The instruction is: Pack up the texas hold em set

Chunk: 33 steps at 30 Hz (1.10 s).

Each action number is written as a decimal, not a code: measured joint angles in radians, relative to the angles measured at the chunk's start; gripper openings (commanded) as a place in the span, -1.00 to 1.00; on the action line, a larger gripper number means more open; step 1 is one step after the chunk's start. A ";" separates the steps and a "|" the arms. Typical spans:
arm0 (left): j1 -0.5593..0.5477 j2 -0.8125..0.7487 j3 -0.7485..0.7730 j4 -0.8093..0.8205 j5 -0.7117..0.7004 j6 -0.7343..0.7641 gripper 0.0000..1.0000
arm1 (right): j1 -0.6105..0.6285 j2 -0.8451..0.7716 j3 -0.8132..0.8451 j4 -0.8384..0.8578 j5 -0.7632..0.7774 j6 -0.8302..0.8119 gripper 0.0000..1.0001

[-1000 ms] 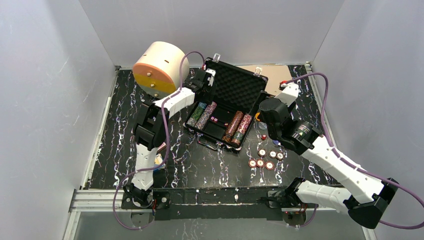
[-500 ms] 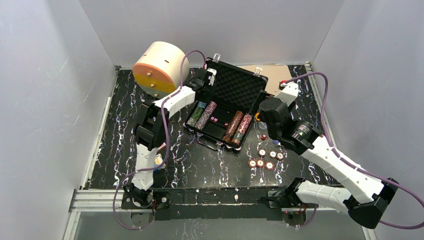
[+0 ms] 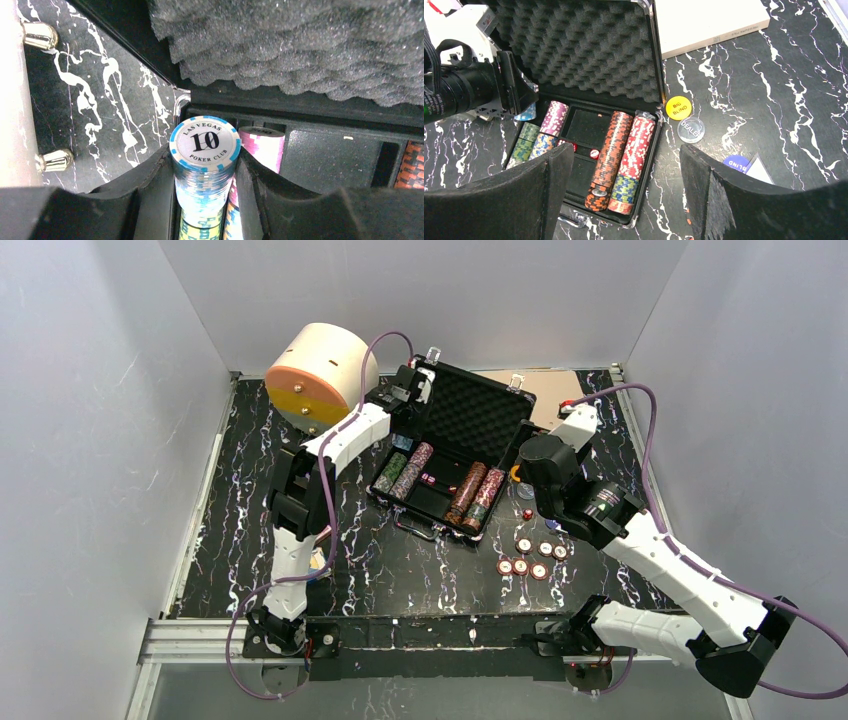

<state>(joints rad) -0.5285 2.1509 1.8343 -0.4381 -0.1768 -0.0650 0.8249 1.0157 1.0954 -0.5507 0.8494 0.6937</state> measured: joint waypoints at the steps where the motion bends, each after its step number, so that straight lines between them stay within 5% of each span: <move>1: -0.001 0.002 0.005 -0.012 0.000 0.003 -0.96 | 0.000 0.000 0.000 0.000 0.000 0.000 0.72; 15: -0.019 0.051 0.016 -0.042 -0.010 0.018 -0.87 | 0.000 0.000 0.000 0.000 0.001 -0.003 0.71; 25: -0.021 0.051 0.016 -0.043 -0.020 0.039 -0.04 | 0.000 0.001 0.000 0.000 0.001 -0.006 0.72; 33: -0.015 0.051 0.013 -0.067 -0.042 0.046 0.36 | 0.000 0.001 0.000 0.000 0.000 -0.011 0.71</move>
<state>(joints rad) -0.5438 2.2021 1.8473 -0.5049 -0.2184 -0.0193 0.8246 1.0164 1.0954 -0.5507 0.8497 0.6830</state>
